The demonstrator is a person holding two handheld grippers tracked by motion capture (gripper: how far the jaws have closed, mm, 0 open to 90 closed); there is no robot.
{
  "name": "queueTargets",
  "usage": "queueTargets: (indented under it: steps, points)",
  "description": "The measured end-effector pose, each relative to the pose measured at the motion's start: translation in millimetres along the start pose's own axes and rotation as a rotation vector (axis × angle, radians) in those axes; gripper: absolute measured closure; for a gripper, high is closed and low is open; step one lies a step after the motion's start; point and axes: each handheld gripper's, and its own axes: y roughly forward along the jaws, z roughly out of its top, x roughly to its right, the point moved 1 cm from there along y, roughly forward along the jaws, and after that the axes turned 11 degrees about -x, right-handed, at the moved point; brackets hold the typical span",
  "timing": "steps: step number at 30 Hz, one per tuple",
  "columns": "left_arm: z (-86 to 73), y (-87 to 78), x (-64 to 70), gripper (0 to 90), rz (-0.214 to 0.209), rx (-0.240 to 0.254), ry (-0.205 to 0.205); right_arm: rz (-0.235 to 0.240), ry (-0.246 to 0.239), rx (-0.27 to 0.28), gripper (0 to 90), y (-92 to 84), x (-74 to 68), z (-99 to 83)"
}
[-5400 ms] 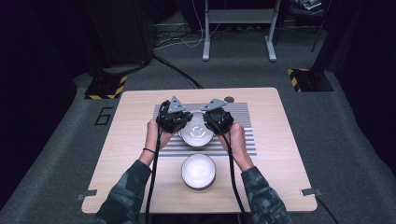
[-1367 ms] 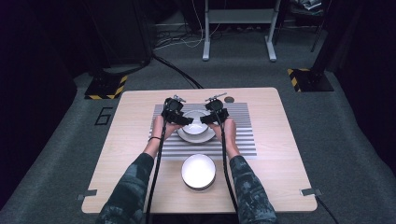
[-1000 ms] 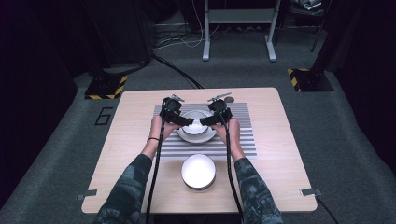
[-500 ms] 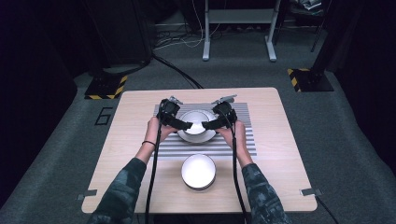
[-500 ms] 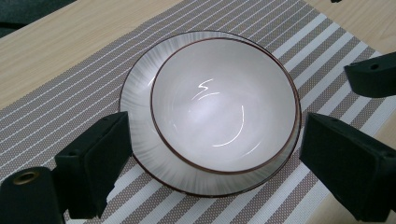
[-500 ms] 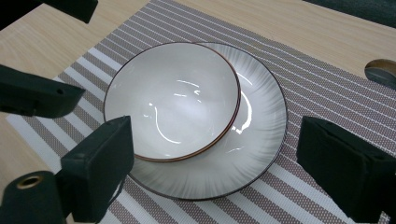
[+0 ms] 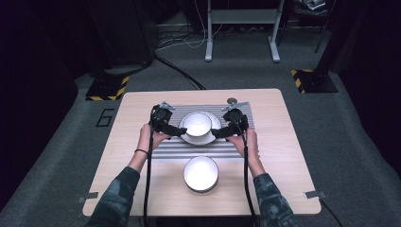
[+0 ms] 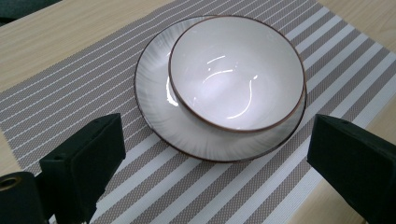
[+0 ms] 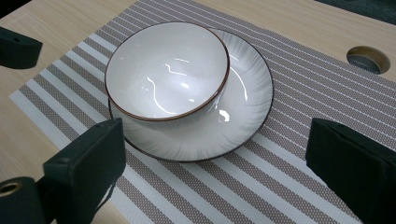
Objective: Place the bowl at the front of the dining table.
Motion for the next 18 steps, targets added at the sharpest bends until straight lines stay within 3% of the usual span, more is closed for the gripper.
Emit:
queueTargets:
  steps: [18]
  points:
    - [-48.6,-17.1,-11.6,2.9,0.025,0.012,-0.018,-0.024,0.007,0.008,4.7,-18.5,11.4,-39.6]
